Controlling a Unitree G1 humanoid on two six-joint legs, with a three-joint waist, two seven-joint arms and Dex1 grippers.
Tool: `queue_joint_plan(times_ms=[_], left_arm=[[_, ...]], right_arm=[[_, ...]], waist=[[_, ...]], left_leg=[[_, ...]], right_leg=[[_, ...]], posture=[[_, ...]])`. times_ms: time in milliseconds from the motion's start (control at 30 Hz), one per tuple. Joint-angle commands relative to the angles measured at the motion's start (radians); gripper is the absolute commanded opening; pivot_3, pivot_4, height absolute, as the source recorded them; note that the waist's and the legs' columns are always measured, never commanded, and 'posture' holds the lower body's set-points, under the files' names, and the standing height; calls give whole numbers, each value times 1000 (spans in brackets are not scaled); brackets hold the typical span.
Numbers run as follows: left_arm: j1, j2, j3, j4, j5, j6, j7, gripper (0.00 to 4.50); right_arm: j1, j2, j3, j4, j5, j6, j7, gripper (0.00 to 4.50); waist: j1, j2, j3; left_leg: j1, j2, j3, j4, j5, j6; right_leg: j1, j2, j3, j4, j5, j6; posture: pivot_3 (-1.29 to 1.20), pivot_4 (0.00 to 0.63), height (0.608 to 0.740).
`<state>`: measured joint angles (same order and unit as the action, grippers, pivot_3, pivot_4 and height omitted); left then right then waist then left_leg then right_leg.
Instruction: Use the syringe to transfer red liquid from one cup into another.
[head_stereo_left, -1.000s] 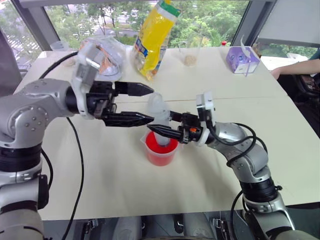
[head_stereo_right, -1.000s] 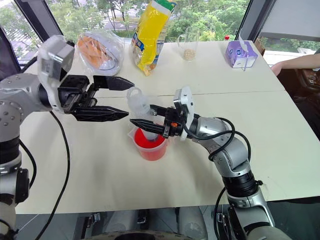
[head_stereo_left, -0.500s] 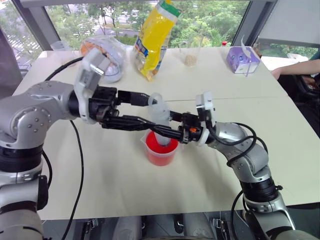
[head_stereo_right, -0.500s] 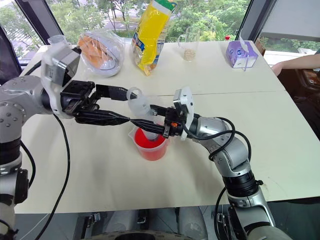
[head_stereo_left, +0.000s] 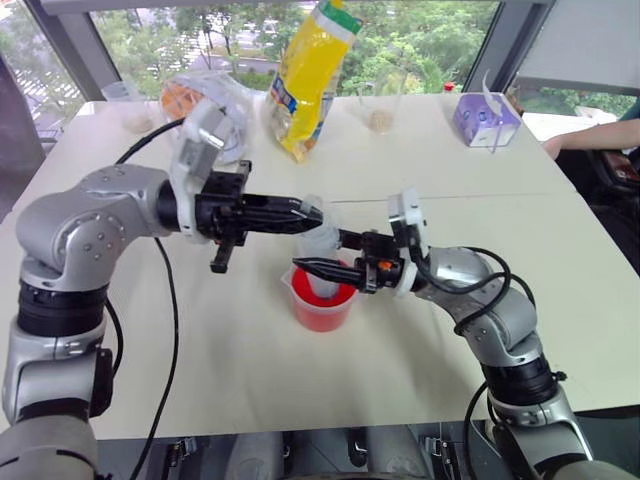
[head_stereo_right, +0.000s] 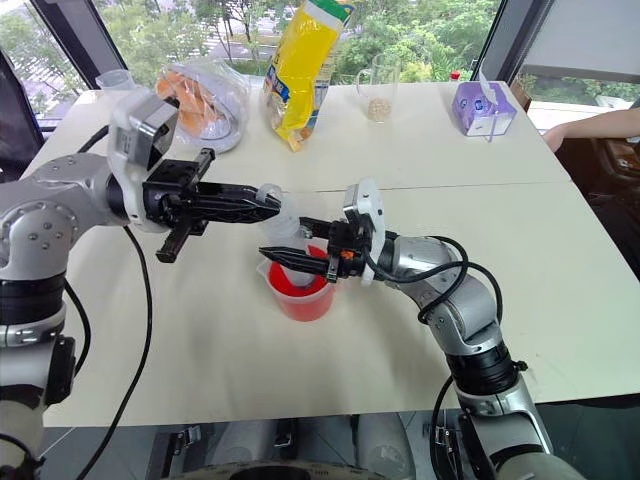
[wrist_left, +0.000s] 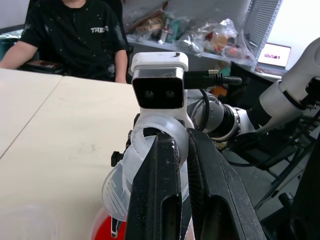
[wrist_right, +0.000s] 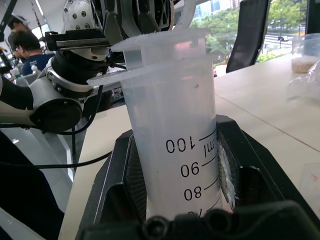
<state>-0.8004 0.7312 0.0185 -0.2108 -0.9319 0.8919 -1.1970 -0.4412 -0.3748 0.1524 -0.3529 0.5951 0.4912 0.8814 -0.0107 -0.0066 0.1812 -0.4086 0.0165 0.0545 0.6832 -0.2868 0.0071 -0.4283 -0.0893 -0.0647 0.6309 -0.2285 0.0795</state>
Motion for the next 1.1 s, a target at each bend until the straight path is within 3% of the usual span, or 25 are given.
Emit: queue_joint_plan(times_ms=[33, 1100], left_arm=[[-64, -6, 26, 2, -10, -12, -4, 19], [-188, -15, 68, 93, 11, -35, 2, 19]], right_arm=[[10, 3, 13, -3, -7, -11, 6, 1492], [20, -4, 23, 22, -8, -39, 18, 1492]], waist=[[0, 0, 0], [0, 0, 0]], left_leg=[[0, 0, 0, 0, 0, 0], [0, 0, 0, 0, 0, 0]], right_leg=[[0, 0, 0, 0, 0, 0], [0, 0, 0, 0, 0, 0]], posture=[[0, 150, 740], [0, 150, 740]])
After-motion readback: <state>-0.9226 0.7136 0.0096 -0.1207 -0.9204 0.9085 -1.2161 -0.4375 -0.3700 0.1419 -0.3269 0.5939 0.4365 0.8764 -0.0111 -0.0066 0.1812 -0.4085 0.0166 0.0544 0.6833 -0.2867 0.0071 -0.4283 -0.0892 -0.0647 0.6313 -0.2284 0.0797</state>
